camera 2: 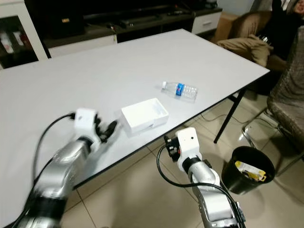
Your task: Picking trash to rubbish bin
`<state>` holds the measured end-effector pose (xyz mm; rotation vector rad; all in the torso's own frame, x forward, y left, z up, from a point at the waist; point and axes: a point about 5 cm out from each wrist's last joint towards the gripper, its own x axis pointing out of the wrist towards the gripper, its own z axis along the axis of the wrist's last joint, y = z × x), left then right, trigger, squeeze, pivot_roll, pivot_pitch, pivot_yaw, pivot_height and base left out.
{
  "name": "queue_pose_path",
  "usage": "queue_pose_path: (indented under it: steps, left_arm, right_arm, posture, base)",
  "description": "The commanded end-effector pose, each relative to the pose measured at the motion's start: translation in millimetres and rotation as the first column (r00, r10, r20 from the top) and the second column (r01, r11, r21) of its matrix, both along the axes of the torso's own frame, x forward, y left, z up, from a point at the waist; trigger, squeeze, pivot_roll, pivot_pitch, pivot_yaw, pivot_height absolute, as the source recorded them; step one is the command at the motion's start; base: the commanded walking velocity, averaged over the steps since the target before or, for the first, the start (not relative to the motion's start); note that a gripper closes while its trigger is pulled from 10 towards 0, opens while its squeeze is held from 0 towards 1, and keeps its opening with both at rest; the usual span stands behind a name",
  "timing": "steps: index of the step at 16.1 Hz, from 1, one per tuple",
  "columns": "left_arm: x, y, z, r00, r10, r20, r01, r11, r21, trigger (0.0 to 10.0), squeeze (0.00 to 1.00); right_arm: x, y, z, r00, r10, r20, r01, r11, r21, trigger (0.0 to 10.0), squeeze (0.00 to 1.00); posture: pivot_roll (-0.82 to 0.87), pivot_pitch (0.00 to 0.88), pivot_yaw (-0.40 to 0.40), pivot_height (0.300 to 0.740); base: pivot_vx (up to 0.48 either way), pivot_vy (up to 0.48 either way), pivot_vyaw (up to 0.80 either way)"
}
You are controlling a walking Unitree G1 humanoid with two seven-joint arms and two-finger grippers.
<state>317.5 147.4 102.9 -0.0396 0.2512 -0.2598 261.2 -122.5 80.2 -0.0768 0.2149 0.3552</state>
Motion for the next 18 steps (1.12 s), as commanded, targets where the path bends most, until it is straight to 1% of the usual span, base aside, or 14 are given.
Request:
queue_pose_path:
  steps: [1,3,4,5,6,7,9,11,12,14,15,16,17,18]
  left_arm:
    - [13.7,-7.6,4.9,1.000,-0.019,0.002,0.019,0.998,-0.056,10.0,1.00]
    - [33.6,-12.2,15.3,1.000,-0.027,0.005,0.027,0.995,-0.093,10.0,1.00]
    - [40.7,-14.8,17.1,0.999,-0.038,-0.004,0.037,0.994,-0.101,10.0,1.00]
    - [45.9,-15.9,15.2,0.999,-0.041,-0.020,0.040,0.997,-0.063,10.0,1.00]
    - [49.3,-14.6,9.6,0.998,-0.030,-0.050,0.031,0.999,0.015,10.0,1.00]
    - [51.5,-12.2,5.4,0.997,-0.012,-0.074,0.017,0.998,0.062,10.0,1.00]
    - [54.4,-8.6,1.6,0.994,0.024,-0.111,-0.014,0.996,0.093,10.0,1.00]
    - [54.2,-8.7,-3.8,0.989,0.021,-0.144,-0.003,0.993,0.122,10.0,1.00]
    - [52.3,-9.7,-11.1,0.983,0.012,-0.185,0.011,0.993,0.119,10.0,1.00]
    - [50.6,-12.9,-15.5,0.978,-0.011,-0.211,0.031,0.995,0.093,10.0,1.00]
    - [50.2,-14.2,-16.9,0.975,-0.014,-0.224,0.029,0.997,0.065,10.0,1.00]
    - [49.7,-19.1,-18.1,0.968,-0.040,-0.248,0.041,0.999,-0.002,10.0,1.00]
    - [50.6,-22.7,-16.4,0.964,-0.058,-0.259,0.045,0.998,-0.053,10.0,0.13]
    - [52.3,-24.0,-13.9,0.963,-0.067,-0.262,0.054,0.997,-0.056,10.0,0.00]
  right_arm:
    - [1.0,-3.6,2.9,1.000,-0.009,0.014,0.010,1.000,-0.016,10.0,0.00]
    - [-4.1,-4.9,1.1,1.000,-0.009,0.004,0.009,1.000,-0.022,10.0,0.00]
    - [-6.3,-5.8,-0.5,1.000,-0.010,-0.002,0.010,1.000,-0.027,10.0,0.00]
    - [-7.4,-6.8,-0.7,1.000,-0.014,-0.004,0.014,1.000,-0.027,10.0,0.00]
    - [-8.8,-7.6,-0.6,1.000,-0.019,-0.005,0.019,0.999,-0.026,10.0,0.00]
    - [-10.6,-7.7,-0.3,1.000,-0.020,-0.005,0.020,0.999,-0.028,10.0,0.00]
    - [-15.4,-9.0,0.2,0.999,-0.031,-0.008,0.031,0.999,-0.029,10.0,0.00]
    - [-18.7,-10.5,-0.9,0.999,-0.037,-0.013,0.037,0.999,-0.035,10.0,0.00]
    - [-20.2,-10.4,-1.2,0.999,-0.040,-0.016,0.039,0.999,-0.034,10.0,0.00]
    - [-20.8,-10.7,-1.2,0.999,-0.041,-0.019,0.040,0.999,-0.034,10.0,0.00]
    - [-20.5,-10.4,-0.8,0.999,-0.041,-0.019,0.040,0.999,-0.033,10.0,0.00]
    - [-18.7,-10.0,0.3,0.999,-0.043,-0.020,0.042,0.999,-0.033,10.0,0.00]
    - [-17.1,-9.8,0.8,0.999,-0.039,-0.019,0.038,0.999,-0.038,10.0,0.00]
    - [-16.1,-10.0,0.9,0.999,-0.037,-0.018,0.036,0.998,-0.042,10.0,0.00]
  posture:
    - [-0.11,0.000,-0.036,0.740]
    - [-0.12,0.000,-0.034,0.740]
    - [-0.12,0.000,-0.034,0.740]
    - [-0.14,0.000,-0.016,0.740]
    - [-0.14,0.000,-0.016,0.740]
    - [-0.16,0.000,0.001,0.740]
    - [-0.17,0.000,0.011,0.740]
    - [-0.17,0.000,0.017,0.740]
    - [-0.18,0.000,0.023,0.740]
    - [-0.18,0.000,0.024,0.740]
    - [-0.18,0.000,0.024,0.740]
    - [-0.18,0.000,0.026,0.740]
    - [-0.18,0.000,0.028,0.740]
    - [-0.18,0.000,0.028,0.740]
  base:
    - [0.000,0.000,0.00]
    - [0.000,0.000,0.00]
    - [0.000,0.000,0.00]
    - [0.000,0.000,0.00]
    - [0.000,0.000,0.00]
    - [0.000,0.000,0.00]
    - [0.000,0.000,0.00]
    - [0.000,0.000,0.00]
    - [0.000,0.000,0.00]
    - [0.000,0.000,0.00]
    - [0.000,0.000,0.00]
    - [0.000,0.000,0.00]
    - [0.000,0.000,0.00]
    - [0.000,0.000,0.00]
